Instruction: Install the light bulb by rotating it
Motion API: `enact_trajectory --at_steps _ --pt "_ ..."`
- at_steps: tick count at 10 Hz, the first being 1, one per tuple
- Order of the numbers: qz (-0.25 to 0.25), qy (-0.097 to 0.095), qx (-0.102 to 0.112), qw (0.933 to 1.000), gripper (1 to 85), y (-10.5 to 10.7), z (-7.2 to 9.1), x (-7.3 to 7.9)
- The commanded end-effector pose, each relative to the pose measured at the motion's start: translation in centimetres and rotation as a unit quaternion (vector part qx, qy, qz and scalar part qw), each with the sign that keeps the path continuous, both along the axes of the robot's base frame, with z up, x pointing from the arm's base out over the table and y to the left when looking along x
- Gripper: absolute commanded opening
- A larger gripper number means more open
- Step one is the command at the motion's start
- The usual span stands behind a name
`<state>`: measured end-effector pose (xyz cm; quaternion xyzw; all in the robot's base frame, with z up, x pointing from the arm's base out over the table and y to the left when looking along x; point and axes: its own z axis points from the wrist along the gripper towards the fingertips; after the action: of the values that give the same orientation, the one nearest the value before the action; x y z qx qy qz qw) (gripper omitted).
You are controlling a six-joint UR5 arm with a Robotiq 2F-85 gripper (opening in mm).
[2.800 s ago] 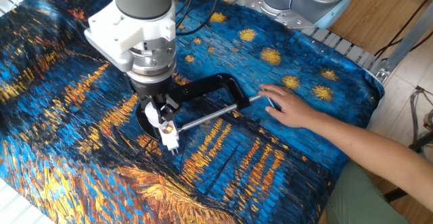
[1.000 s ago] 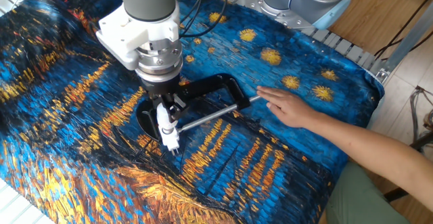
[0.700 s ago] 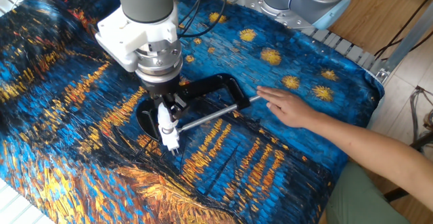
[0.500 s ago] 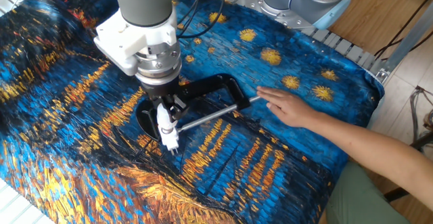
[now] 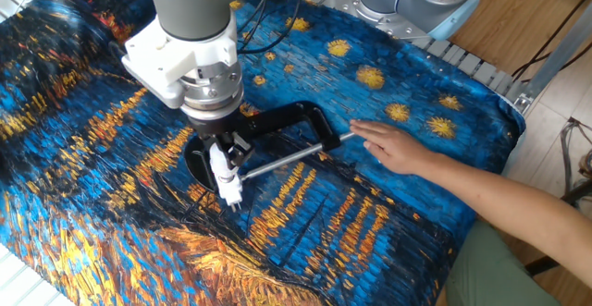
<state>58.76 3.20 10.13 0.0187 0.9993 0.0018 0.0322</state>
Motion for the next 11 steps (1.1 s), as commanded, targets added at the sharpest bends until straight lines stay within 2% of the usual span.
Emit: enact_trajectory --at_steps 1,7,9,11 --pt "0.009 -0.011 0.005 0.9999 1.0 0.33 0.09 1.14" --pt "0.001 -0.02 0.019 0.9996 1.0 0.76 0.06 1.44" --pt "-0.008 -0.019 0.029 0.9994 1.0 1.03 -0.08 1.39" --pt "-0.012 -0.016 0.03 0.9993 1.0 0.89 -0.19 1.17"
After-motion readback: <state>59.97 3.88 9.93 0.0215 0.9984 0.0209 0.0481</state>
